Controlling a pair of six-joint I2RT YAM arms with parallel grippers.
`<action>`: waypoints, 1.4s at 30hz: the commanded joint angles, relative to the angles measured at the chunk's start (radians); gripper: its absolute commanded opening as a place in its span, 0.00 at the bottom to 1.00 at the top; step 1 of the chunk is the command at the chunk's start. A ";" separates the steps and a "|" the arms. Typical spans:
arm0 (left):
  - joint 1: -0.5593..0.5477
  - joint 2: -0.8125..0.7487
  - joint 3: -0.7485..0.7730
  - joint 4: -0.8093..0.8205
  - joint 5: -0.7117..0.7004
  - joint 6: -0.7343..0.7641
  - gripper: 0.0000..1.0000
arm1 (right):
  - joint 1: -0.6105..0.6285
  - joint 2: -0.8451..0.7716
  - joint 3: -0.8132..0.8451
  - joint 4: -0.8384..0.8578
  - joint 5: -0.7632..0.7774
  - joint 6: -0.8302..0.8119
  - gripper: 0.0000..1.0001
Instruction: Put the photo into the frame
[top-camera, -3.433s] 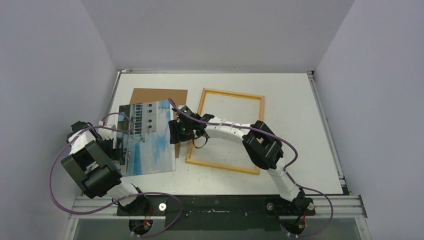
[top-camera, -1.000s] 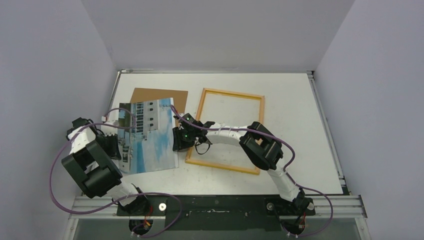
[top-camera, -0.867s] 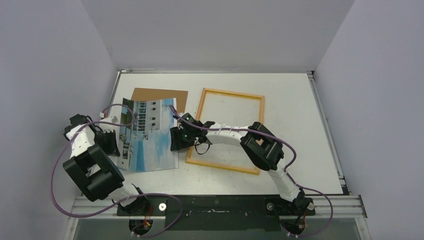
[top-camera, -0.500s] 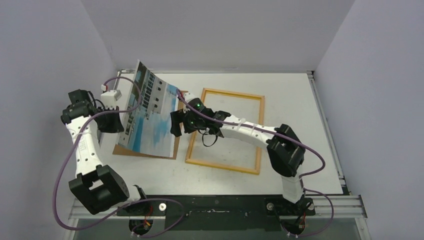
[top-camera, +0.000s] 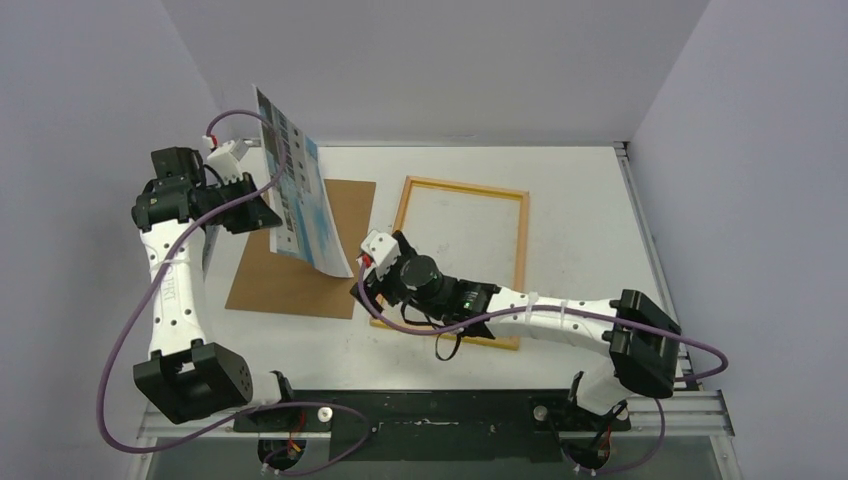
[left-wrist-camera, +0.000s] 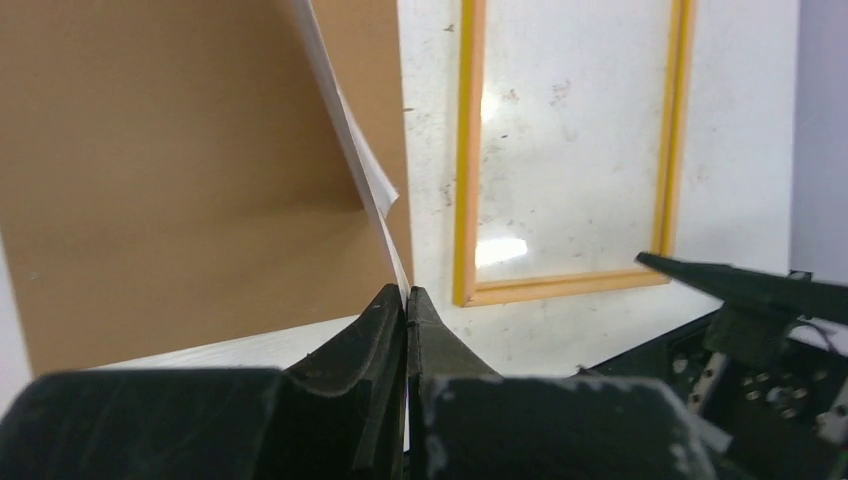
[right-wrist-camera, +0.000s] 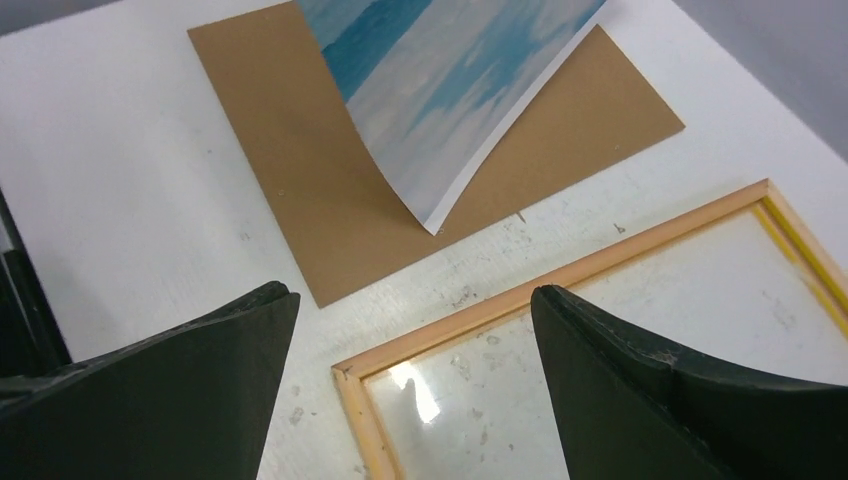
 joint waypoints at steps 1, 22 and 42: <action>-0.031 -0.023 0.027 0.131 0.016 -0.194 0.00 | 0.058 -0.038 -0.028 0.181 0.117 -0.223 0.90; -0.056 -0.015 0.048 0.124 -0.027 -0.221 0.00 | 0.090 0.336 0.254 0.357 0.101 -0.305 0.98; -0.062 0.033 0.256 -0.006 -0.018 -0.180 0.35 | 0.040 0.330 0.359 0.358 0.156 -0.308 0.07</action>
